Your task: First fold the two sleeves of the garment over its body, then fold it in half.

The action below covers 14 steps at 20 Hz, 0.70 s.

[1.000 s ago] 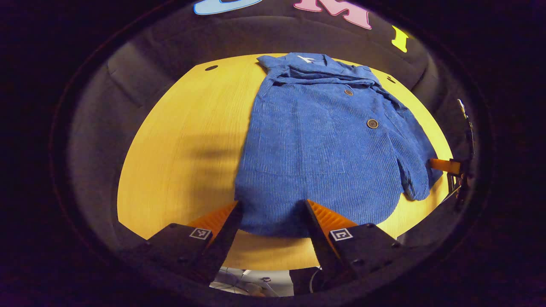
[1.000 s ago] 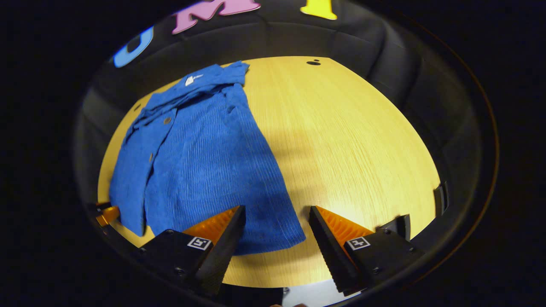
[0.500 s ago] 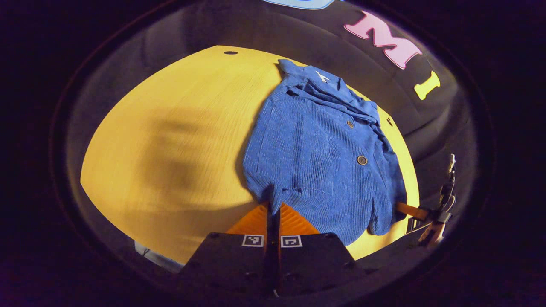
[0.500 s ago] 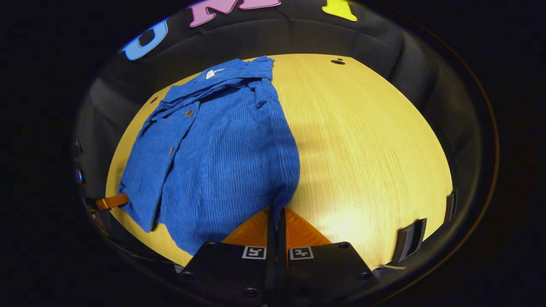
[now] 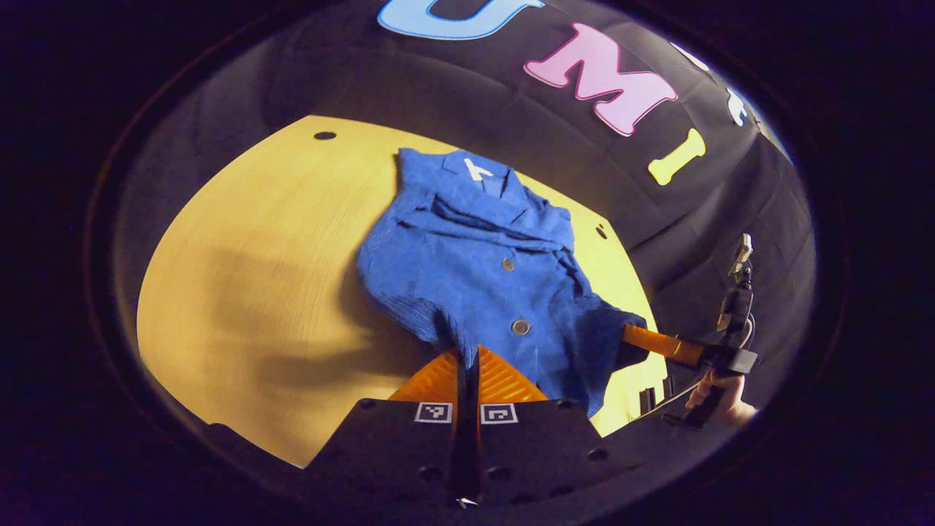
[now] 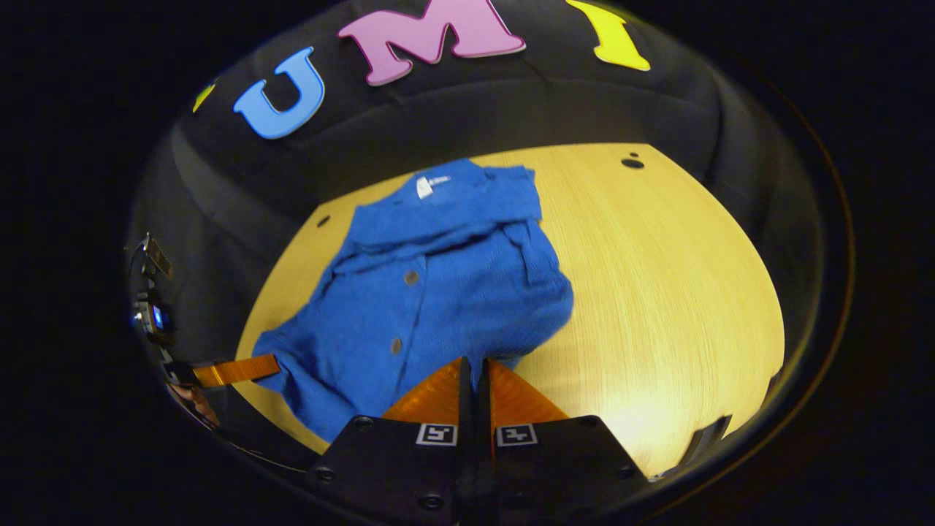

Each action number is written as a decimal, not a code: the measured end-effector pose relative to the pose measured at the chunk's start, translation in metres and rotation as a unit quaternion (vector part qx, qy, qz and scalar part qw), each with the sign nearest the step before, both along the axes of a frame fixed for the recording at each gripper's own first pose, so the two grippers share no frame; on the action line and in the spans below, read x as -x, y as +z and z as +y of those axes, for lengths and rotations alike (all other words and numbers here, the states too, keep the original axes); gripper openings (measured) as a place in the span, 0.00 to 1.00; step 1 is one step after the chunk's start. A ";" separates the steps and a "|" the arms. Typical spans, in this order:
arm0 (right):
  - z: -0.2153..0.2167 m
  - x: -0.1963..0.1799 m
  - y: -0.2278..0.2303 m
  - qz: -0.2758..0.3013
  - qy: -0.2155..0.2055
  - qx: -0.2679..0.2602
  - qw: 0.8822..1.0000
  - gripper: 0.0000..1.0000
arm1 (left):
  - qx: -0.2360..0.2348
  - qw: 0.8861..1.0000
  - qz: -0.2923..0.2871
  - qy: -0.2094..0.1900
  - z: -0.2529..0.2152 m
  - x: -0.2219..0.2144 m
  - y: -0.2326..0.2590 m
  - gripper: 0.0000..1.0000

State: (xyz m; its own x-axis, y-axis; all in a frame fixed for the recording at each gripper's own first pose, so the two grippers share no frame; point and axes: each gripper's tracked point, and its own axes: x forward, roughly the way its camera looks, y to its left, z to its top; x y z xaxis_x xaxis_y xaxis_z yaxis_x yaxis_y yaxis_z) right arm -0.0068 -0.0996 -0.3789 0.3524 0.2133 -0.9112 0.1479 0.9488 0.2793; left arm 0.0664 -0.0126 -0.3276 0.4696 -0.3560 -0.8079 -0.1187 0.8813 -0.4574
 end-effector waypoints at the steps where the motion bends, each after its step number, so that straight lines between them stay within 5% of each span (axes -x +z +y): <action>1: -0.003 -0.021 0.006 -0.014 -0.007 -0.007 1.000 0.05 | -0.002 1.000 -0.019 -0.005 -0.001 -0.023 0.012 0.00; 7: -0.018 -0.159 -0.003 -0.085 -0.017 -0.023 0.996 0.05 | -0.002 0.994 -0.106 -0.010 0.016 -0.162 0.052 0.00; 10: -0.027 -0.228 -0.023 -0.116 -0.022 -0.012 0.993 0.04 | -0.038 0.989 -0.143 -0.012 0.041 -0.238 0.039 0.00; 14: -0.038 -0.309 -0.078 -0.133 -0.037 0.004 0.990 0.04 | -0.079 0.968 -0.240 0.003 0.070 -0.347 0.014 0.00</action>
State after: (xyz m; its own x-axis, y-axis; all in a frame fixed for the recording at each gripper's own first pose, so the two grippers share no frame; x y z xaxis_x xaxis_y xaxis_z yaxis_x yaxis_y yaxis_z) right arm 0.3019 -0.1378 -0.4568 0.5949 0.1711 -0.7853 0.1395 0.9402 0.3106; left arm 0.4135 0.0575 -0.3136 0.8052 -0.2420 -0.5414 0.0687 0.9449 -0.3202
